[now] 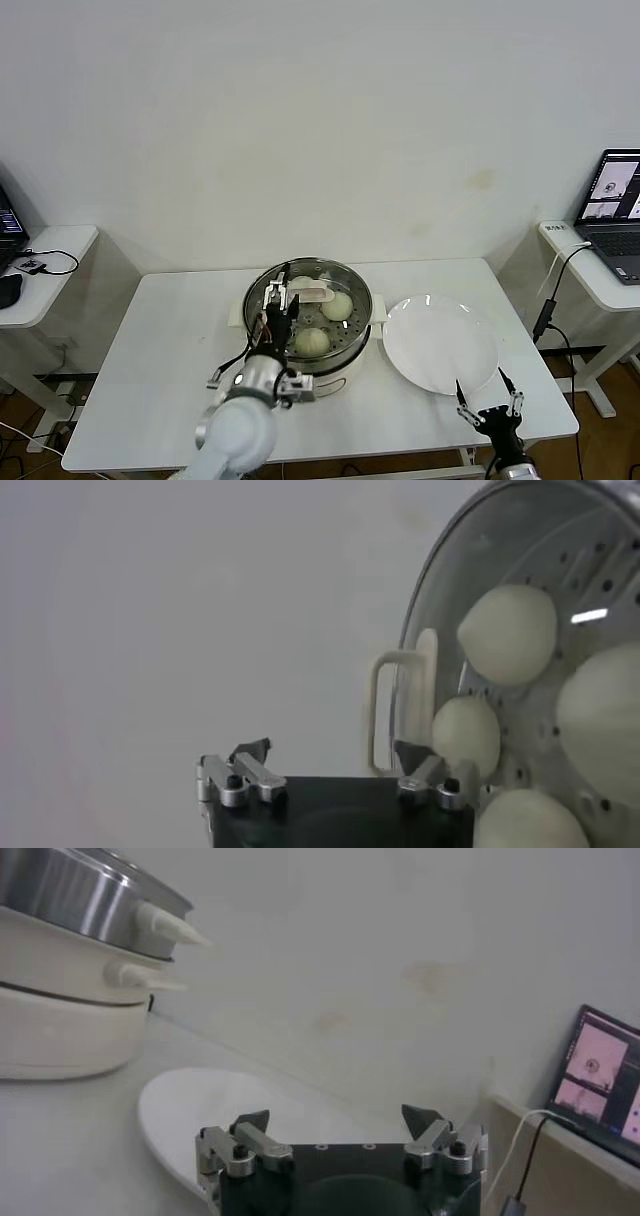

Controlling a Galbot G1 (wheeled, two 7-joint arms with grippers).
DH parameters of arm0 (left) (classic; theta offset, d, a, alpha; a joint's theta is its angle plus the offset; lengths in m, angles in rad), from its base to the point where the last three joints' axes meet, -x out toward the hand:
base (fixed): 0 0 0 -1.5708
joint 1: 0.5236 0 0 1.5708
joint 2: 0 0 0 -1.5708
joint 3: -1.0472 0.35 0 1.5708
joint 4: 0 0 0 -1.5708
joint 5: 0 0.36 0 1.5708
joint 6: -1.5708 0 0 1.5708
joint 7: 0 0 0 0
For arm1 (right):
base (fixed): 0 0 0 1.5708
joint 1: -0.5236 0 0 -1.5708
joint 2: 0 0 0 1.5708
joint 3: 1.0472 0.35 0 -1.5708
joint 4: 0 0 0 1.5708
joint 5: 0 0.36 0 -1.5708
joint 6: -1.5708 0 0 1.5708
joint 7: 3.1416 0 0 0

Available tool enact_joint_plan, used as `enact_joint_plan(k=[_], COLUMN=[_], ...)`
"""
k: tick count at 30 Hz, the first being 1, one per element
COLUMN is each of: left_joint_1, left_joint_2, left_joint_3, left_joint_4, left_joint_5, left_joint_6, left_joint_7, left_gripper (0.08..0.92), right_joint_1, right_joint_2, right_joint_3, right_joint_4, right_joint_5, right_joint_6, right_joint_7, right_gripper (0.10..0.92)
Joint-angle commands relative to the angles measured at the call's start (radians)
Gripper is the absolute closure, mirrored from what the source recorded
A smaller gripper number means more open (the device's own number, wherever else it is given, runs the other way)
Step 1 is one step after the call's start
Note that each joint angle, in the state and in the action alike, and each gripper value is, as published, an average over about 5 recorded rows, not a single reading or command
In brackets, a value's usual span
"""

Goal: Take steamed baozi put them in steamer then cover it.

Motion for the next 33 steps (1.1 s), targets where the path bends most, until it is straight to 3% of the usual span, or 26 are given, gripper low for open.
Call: enact_joint_plan(k=[1, 3, 6, 10, 15, 23, 33], left_joint_1=[0.413, 0.499, 0.608, 0.717, 0.806, 0.791, 0.75], left_joint_2=[0.002, -0.01, -0.026, -0.049, -0.074, -0.077, -0.067], left_joint_3=[-0.198, -0.292, -0.427, -0.546, -0.594, -0.613, -0.622], left_joint_4=[-0.296, -0.283, -0.246, -0.216, -0.161, 0.015, 0.054], left_joint_5=[-0.58, -0.846, -1.1, -1.326, -1.511, -1.599, -1.569], left_joint_6=[-0.198, -0.355, -0.533, -0.601, -0.701, -0.746, -0.731], left_joint_7=[-0.377, -0.464, -0.524, -0.544, -0.548, -0.472, -0.405], left_gripper=[0.177, 0.177, 0.177, 0.177, 0.177, 0.177, 0.177], right_joint_1=[0.0, 0.005, 0.005, -0.019, -0.058, -0.098, -0.138], right_joint_2=[-0.024, -0.022, -0.025, -0.049, -0.082, -0.095, -0.1], right_joint_3=[-0.003, -0.011, -0.027, -0.057, -0.108, -0.157, -0.177], right_joint_4=[-0.002, -0.005, -0.012, -0.02, -0.015, 0.036, 0.112], right_joint_5=[0.025, 0.028, 0.036, 0.061, 0.115, 0.161, 0.209], right_joint_6=[0.002, 0.001, 0.001, 0.009, 0.015, -0.018, -0.065], right_joint_7=[-0.002, -0.002, -0.001, 0.008, 0.02, 0.02, 0.005], right_gripper=[0.203, 0.203, 0.203, 0.203, 0.203, 0.203, 0.203])
